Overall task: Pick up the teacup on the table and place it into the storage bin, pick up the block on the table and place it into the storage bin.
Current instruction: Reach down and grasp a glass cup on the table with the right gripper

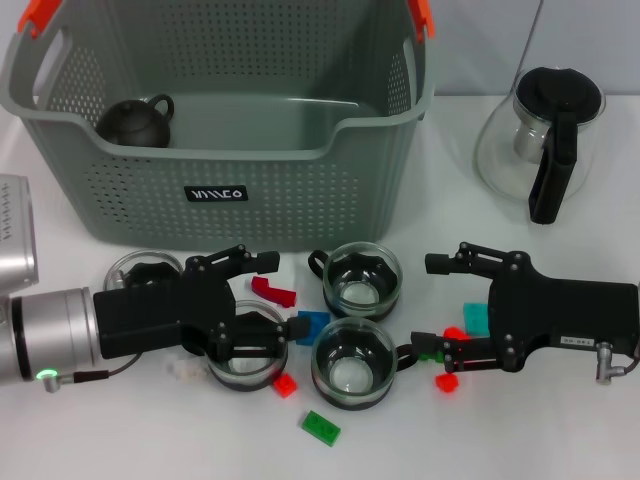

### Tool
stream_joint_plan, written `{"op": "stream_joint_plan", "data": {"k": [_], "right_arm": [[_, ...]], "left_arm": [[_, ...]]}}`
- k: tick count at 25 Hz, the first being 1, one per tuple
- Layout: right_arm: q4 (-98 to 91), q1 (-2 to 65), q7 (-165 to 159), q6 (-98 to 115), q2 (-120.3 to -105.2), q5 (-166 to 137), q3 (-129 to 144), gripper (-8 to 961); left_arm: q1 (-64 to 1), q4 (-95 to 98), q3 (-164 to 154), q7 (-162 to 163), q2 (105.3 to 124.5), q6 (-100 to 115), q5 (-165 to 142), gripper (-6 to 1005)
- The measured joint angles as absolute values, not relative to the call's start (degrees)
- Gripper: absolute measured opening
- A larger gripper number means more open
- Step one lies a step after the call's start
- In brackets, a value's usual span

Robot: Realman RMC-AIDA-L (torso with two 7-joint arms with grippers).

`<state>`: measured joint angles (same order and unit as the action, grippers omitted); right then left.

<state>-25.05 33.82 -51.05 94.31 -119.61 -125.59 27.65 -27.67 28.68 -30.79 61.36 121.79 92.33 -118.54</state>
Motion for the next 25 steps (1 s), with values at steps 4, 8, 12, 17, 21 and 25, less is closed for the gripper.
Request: {"op": "stream_joint_plan", "data": {"k": [4,8,12,17,21,25], "right_arm": [[-25.05,33.93,-51.08,94.17,-119.70,-125.58,27.98,941],[-25.05,34.01,-51.09,93.49,-119.71,-125.56,28.04,941],[-25.05,34.01,-51.06,93.34,-119.71,-125.53,28.04,942],[-25.08,34.01,-51.04,94.03,-119.46,-125.37,28.00,942],[-25.93,34.09,-51.08,97.37,-119.37,-125.22,27.99,942],[-28.95,34.47,-51.37,99.62,-119.82,-125.42,30.47,941]], "left_arm": [[-27.69,28.65,-30.84,61.40,122.00,92.39,-118.63,934],[-27.69,28.65,-30.90,61.42,122.17,92.24,-118.65,933],[-27.69,28.65,-30.94,61.44,122.17,92.27,-118.66,933],[-27.69,28.65,-30.94,61.44,122.17,92.38,-118.66,932],[-27.69,28.65,-30.94,61.44,122.03,92.64,-118.66,932],[-27.63,28.65,-30.94,61.44,122.01,93.17,-118.69,932]]}}
